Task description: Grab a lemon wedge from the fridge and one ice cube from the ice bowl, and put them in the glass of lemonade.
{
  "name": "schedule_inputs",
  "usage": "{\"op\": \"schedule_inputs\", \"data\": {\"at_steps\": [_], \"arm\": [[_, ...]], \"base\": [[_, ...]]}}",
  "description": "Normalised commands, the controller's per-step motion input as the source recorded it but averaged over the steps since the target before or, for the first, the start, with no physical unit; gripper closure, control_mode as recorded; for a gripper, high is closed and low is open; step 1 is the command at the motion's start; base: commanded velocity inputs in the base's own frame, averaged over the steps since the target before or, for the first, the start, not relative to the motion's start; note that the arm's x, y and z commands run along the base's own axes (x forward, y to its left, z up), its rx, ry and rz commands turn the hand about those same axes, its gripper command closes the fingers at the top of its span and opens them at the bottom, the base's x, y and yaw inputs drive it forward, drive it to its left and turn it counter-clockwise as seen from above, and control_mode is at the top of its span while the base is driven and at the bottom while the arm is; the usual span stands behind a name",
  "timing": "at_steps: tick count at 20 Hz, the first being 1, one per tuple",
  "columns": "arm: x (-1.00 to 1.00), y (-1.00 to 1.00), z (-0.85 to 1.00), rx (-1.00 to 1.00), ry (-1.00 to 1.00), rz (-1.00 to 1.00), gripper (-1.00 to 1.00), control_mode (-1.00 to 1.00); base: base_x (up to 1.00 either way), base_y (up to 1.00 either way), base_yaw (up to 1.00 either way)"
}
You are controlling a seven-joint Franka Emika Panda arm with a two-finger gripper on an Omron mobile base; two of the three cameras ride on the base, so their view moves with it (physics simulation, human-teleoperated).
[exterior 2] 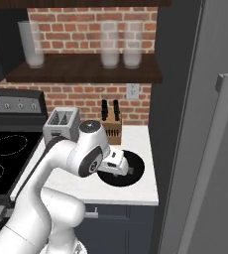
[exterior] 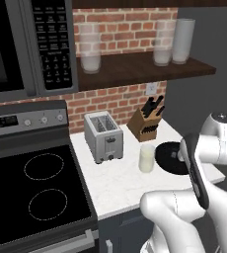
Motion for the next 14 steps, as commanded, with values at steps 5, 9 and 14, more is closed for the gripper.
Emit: {"op": "schedule_inputs", "data": {"at_steps": [5,9,14], "arm": [[0.34,-0.09,-0.2,0.0,0.0,-0.02,-1.0,-1.0],[0.36,-0.04,-0.24,-0.01,0.0,-0.02,-1.0,-1.0],[0.31,-0.01,-0.26,-0.03,0.0,-0.01,-1.0,-1.0]], "base": [[0.0,0.0,0.0],[0.0,0.0,0.0],[0.0,0.0,0.0]]}}
